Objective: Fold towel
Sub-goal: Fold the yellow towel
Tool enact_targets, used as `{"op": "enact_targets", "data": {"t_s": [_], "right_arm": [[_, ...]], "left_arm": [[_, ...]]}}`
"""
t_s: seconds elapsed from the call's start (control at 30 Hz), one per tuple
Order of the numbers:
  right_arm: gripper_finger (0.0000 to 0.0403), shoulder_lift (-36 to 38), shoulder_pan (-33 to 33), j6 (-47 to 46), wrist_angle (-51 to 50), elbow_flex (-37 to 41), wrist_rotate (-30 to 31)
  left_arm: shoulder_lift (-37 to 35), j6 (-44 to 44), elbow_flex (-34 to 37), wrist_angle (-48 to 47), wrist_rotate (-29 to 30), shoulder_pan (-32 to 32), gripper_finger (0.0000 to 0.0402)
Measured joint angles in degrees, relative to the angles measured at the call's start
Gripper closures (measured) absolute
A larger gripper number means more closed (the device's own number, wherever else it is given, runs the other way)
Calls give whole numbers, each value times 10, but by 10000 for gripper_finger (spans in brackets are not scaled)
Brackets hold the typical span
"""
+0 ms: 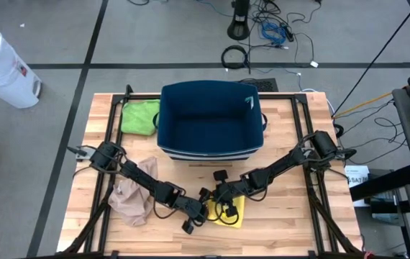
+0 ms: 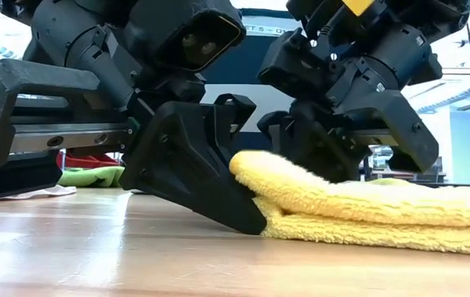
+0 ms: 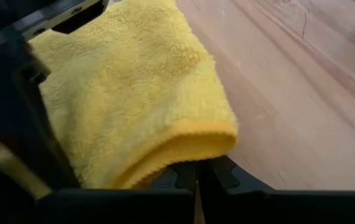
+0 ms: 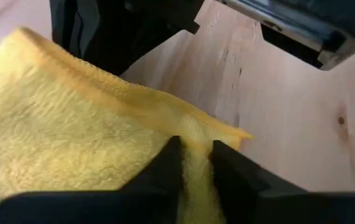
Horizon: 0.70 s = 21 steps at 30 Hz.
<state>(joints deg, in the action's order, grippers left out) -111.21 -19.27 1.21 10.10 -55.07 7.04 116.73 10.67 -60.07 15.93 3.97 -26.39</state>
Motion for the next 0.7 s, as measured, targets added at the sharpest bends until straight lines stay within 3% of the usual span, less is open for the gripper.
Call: {"op": "enact_targets", "data": {"t_s": [0.07,0.13,0.7], "right_arm": [[382,1,0,10,-2,0,1],[394,3,0,15,-4,0,7],[402,74,1,17,-137,2,61]], "left_arm": [[0,0,0,-1,1,-2,398],[0,-1,0,-3,1,-3,399],[0,-17,0,-12,3,-7,399]]}}
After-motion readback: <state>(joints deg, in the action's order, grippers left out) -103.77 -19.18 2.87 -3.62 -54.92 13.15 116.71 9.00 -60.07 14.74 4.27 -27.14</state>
